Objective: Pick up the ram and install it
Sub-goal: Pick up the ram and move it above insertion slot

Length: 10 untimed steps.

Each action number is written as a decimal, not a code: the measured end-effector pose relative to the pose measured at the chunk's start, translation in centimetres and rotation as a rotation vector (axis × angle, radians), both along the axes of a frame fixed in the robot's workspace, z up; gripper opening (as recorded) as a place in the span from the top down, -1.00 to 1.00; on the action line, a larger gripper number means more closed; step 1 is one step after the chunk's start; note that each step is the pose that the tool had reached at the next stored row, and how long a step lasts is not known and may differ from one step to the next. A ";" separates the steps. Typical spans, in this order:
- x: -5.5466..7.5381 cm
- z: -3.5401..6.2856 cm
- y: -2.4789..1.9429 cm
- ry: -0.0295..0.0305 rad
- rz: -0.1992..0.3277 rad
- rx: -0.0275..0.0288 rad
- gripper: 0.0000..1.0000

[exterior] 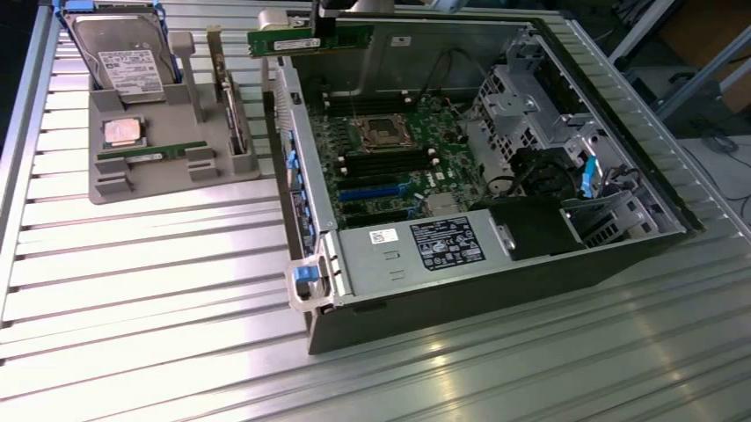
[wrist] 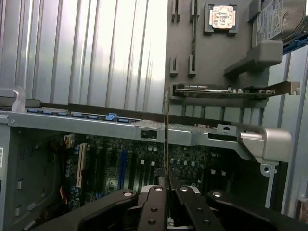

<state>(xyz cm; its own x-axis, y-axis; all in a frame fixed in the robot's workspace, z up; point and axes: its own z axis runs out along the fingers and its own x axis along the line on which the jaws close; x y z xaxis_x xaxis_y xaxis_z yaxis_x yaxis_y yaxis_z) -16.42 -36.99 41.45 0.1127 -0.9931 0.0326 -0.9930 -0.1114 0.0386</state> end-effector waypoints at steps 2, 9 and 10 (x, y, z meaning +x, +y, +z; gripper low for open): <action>0.5 0.00 0.00 -0.0001 0.000 0.0001 0.76; 1.8 0.00 0.00 0.0000 0.000 0.0000 0.76; 2.0 0.00 0.00 -0.0001 0.000 0.0001 0.76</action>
